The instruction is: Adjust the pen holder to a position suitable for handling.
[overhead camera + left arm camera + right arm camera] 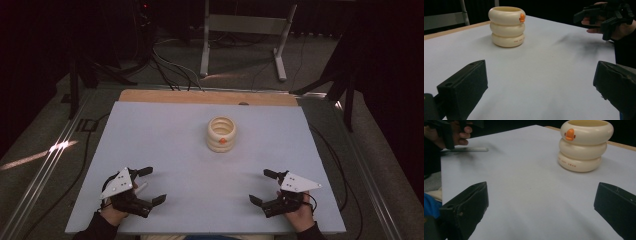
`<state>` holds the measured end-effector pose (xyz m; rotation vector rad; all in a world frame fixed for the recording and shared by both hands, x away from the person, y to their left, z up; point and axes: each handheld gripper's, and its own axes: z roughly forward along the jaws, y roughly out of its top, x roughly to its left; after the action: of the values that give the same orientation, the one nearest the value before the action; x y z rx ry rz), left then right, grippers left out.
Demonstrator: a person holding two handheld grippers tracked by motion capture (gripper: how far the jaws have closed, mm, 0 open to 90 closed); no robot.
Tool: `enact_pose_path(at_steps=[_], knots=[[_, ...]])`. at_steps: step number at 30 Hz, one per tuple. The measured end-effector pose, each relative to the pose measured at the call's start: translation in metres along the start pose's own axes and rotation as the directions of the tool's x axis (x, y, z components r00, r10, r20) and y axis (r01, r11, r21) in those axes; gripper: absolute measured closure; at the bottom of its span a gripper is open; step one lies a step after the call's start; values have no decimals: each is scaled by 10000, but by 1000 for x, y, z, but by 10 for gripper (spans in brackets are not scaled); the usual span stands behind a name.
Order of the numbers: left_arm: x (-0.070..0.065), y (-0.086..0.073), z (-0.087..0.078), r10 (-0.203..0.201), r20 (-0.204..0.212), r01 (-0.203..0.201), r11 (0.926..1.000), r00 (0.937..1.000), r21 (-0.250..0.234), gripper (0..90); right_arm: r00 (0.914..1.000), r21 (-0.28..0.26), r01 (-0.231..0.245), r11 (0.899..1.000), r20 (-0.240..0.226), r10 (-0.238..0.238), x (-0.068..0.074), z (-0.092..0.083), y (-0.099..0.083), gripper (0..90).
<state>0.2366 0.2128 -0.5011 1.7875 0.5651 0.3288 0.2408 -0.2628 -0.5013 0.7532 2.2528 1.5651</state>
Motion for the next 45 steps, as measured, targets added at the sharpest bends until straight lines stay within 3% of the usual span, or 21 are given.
enact_pose_path(at_steps=[8, 21, 45], knots=[[0, 0, 1, -25, 48, 25, 10000, 10000, 57, 1, 9996, -99, -64, 9999, 265, 67, 4, -3, 9, 0], [0, 0, 1, -87, 77, 87, 10000, 9999, 19, 1, 9997, -218, -146, 9997, 187, 150, 7, -6, 33, 0], [1, 0, 0, -130, 49, 130, 9999, 9999, 19, 1, 9999, -694, 5, 9976, 143, 5, -15, 11, 88, 0]])
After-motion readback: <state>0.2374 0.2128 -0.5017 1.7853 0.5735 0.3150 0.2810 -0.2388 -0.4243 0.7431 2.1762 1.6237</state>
